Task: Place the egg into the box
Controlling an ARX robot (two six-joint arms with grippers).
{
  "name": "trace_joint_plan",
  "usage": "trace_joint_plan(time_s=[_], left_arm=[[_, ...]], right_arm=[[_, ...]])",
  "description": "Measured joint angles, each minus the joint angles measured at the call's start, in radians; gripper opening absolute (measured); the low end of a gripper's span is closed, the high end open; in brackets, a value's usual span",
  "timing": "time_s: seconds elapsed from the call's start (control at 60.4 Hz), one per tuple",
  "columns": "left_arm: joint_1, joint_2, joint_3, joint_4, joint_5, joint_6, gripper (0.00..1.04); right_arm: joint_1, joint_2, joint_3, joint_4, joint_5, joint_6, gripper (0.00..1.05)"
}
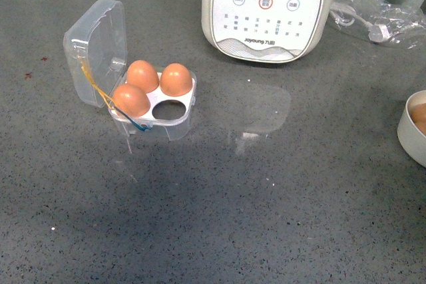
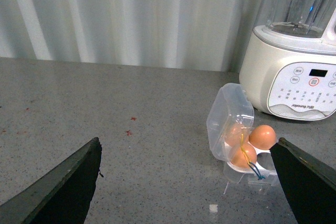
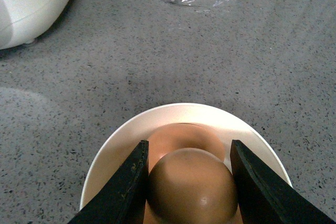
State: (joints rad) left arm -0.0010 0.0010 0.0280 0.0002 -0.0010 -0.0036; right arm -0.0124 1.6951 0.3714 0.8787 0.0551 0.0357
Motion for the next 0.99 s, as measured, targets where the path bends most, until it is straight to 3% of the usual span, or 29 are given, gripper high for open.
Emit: trace_joint_plan(time_s=[0.166,0.331,0.596,0.994], left_arm=[[0.000,0.000,0.000,0.000,0.000,0.000,0.98],[0.000,0.000,0.000,0.000,0.000,0.000,0.98],[0.000,0.000,0.000,0.000,0.000,0.000,0.98],[0.000,0.000,0.000,0.000,0.000,0.000,0.98]], right_arm=[[0.008,-0.105,-0.004,-0.074,-0.034,-0.018,0.40],[0.024,-0.240,0.000,-0.208,-0.142,-0.057,0.40],[0.130,-0.342,0.093,-0.431,-0.539,-0.189,0.40],[0.253,-0.121,0.251,-0.423,-0.644,-0.213,0.39]])
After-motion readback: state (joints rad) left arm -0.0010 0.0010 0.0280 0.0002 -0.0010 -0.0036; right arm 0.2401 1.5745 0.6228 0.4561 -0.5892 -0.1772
